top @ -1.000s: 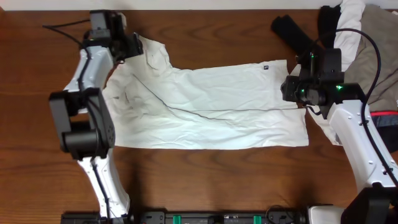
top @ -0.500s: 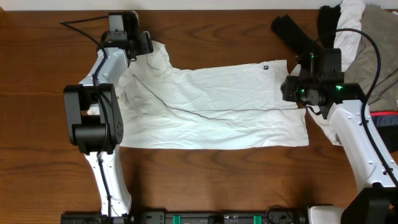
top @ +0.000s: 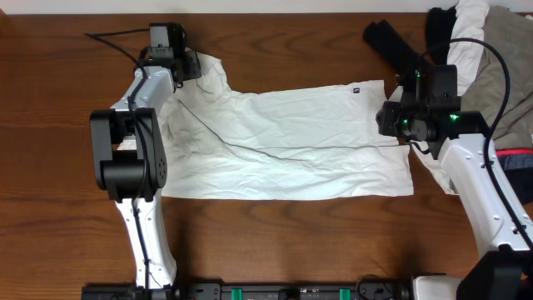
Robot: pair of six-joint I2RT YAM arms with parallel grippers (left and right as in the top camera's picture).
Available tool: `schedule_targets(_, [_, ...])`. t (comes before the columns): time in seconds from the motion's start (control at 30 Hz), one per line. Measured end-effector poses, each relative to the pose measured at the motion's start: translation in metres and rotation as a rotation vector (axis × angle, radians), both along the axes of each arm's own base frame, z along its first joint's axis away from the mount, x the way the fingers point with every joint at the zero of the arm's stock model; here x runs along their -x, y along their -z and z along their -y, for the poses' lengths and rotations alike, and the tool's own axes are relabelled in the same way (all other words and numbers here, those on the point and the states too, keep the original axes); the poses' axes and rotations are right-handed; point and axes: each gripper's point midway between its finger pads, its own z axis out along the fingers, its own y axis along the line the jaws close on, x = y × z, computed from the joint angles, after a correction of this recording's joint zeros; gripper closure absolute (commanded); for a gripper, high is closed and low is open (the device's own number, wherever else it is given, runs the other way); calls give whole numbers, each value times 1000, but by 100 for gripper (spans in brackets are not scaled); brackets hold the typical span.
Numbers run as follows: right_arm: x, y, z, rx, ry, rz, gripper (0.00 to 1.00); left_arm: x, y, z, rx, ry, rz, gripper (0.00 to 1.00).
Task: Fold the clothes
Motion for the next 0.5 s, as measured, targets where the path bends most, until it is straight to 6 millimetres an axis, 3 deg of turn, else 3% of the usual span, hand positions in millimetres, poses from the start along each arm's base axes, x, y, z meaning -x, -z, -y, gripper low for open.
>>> schedule_targets(0.5, [0,0,0,0,0,0,62,1,1,-3,-14,-7,-4,59])
